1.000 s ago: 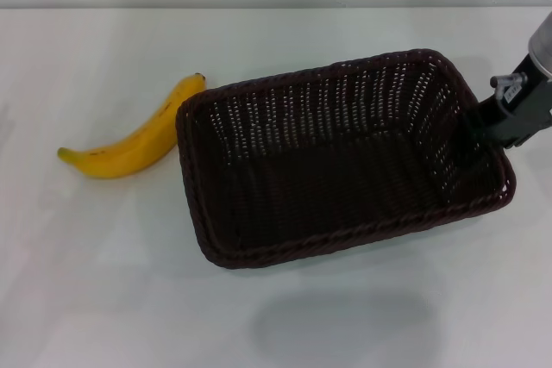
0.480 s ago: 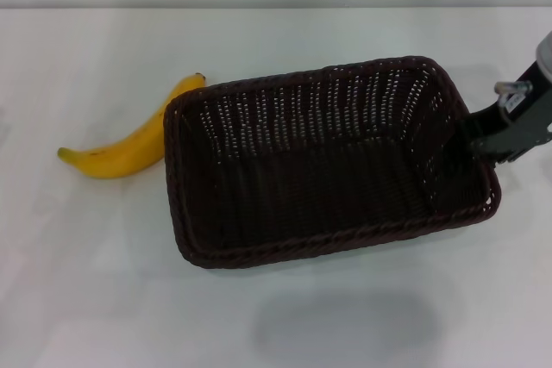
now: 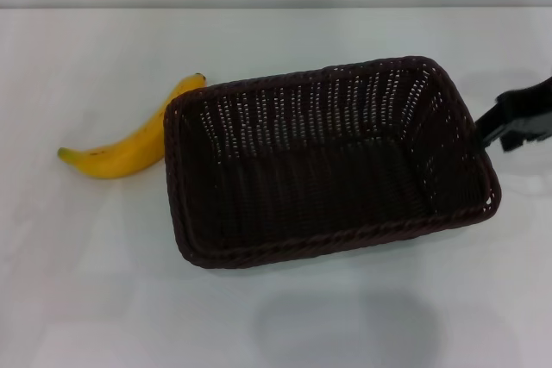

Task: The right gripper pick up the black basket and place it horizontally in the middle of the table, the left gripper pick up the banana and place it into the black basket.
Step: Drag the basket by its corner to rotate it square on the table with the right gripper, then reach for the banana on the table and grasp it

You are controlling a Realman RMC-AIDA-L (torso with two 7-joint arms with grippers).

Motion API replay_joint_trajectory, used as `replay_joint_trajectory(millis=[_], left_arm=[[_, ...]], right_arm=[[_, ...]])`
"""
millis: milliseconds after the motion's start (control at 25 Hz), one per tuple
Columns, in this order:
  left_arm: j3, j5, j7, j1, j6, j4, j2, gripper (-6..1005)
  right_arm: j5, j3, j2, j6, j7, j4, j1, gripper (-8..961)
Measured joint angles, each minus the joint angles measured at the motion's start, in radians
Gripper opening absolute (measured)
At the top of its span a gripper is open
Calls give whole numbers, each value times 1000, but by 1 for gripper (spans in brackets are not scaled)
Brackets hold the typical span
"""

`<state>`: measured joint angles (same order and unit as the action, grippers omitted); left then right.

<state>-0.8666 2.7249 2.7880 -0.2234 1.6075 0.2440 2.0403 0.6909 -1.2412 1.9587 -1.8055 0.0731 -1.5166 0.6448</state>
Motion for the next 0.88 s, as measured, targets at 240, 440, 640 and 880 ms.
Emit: replay_joint_trajectory(millis=[240, 440, 640, 880], left_arm=[[-10, -28, -111, 7, -58, 26, -5, 841], [-8, -197, -395, 51, -167, 196, -25, 840], [-4, -474, -770, 101, -331, 509, -33, 839], [14, -927, -1383, 79, -436, 881, -80, 794]], right_arm=[[134, 116, -17, 49, -137, -179, -155, 413], [179, 266, 35, 185, -463, -175, -273, 414], [304, 376, 50, 334, -836, 57, -310, 415], [580, 546, 51, 403, -1280, 351, -324, 417]])
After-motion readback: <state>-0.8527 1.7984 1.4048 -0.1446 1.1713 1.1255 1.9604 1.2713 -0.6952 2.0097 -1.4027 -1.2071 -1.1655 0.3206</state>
